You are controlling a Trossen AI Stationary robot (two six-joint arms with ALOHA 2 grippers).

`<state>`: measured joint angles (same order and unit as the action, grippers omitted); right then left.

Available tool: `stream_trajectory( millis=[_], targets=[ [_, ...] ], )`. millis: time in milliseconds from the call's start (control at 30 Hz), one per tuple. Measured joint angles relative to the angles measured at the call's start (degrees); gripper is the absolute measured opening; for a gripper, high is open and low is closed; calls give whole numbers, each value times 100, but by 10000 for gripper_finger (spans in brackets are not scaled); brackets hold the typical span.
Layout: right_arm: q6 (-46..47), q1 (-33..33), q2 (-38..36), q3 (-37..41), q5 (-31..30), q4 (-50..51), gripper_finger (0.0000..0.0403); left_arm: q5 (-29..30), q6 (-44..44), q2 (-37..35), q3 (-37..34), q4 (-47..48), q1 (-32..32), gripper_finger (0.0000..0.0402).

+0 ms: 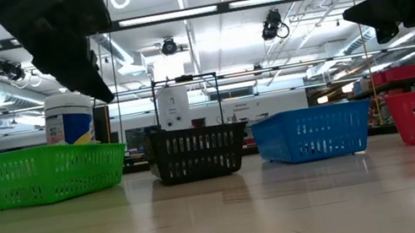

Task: Pick & Place First Aid Supplies
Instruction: Return to Home Position

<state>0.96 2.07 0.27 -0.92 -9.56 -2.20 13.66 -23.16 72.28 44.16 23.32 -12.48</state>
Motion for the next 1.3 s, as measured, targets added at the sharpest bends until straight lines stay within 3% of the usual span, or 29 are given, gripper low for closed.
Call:
stream_trajectory(
  millis=[200, 567, 867, 1300],
  targets=[
    [-1, 0, 2, 2, 2, 6, 23, -351, 505, -471, -518, -560, -7, 8],
    [-1, 1, 2, 0, 0, 5, 23, -645, 914, -1495, -2108, -1815, -13, 5],
    [1, 1, 2, 0, 2, 4, 23, -651, 1494, -2226, -3298, -3566, 10, 5],
    [-1, 2, 2, 0, 0, 7, 23, -648, 1806, -3373, -3921, -3675, 15, 6]
  ],
)
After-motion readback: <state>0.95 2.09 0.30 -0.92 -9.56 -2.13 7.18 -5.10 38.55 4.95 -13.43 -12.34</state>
